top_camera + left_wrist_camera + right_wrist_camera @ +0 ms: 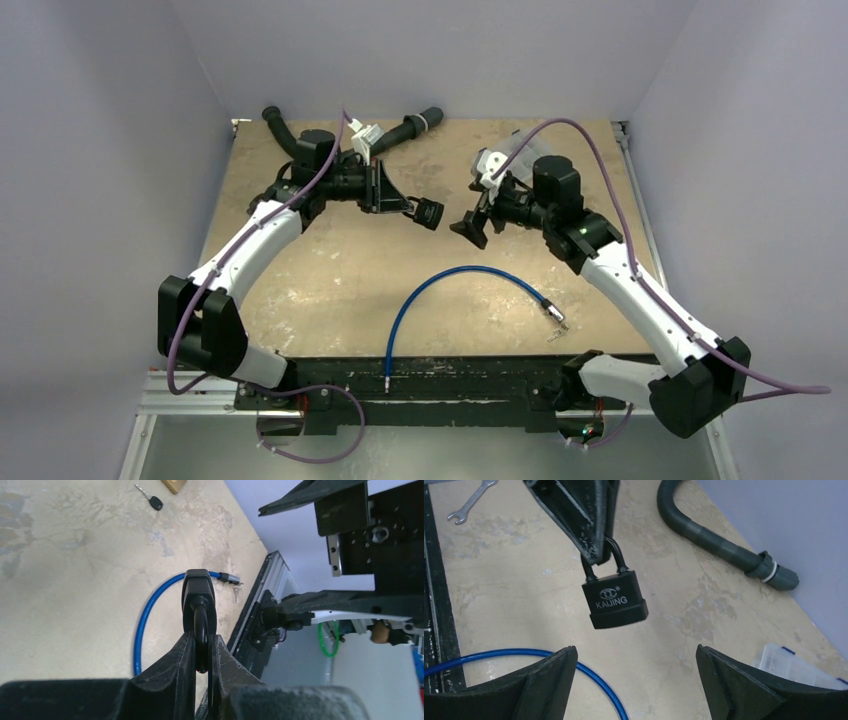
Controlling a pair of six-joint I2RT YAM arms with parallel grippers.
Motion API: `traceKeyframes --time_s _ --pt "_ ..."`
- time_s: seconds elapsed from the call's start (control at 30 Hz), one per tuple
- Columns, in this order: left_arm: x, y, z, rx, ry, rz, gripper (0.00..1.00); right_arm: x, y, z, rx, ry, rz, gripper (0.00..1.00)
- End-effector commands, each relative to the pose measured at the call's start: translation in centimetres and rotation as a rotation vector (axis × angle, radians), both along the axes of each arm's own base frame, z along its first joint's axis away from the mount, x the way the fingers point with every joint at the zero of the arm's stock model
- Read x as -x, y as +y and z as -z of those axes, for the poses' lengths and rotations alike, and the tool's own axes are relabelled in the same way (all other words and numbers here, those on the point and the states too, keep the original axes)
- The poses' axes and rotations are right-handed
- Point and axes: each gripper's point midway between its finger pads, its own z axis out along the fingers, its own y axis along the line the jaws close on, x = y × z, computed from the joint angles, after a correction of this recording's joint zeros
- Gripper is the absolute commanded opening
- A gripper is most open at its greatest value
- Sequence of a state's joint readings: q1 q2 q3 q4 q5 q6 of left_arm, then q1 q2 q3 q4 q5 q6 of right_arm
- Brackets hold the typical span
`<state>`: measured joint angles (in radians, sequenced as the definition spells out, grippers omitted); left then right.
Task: Lock with the key
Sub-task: Place the lock at the center of the board.
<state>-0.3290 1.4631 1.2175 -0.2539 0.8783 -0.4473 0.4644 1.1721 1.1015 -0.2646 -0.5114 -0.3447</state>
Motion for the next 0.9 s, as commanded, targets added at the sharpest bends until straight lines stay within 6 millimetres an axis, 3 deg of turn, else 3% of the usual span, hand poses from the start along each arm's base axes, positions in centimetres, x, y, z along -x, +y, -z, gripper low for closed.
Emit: traceKeyframes --time_s 0.0,0.3,0.83,0.87 --pt "2.1 -1.5 -4.8 0.138 -0.065 0.082 0.0 0.6 1.4 -2.0 0.02 -0.168 -0.073 0.99" --pt "3.2 -2.9 -5.1 0.131 -0.072 0.104 0.0 1.8 4.7 -1.2 0.081 -0.279 -0.131 0.99" --pt "3.8 -3.2 -6.7 0.175 -0.099 0.146 0.0 1.2 4.8 0.7 0.128 -0.294 -0.081 0.97" --pt "3.8 -3.3 -6.7 0.178 -0.097 0.149 0.0 1.1 4.8 0.8 0.131 -0.297 -0.08 0.91"
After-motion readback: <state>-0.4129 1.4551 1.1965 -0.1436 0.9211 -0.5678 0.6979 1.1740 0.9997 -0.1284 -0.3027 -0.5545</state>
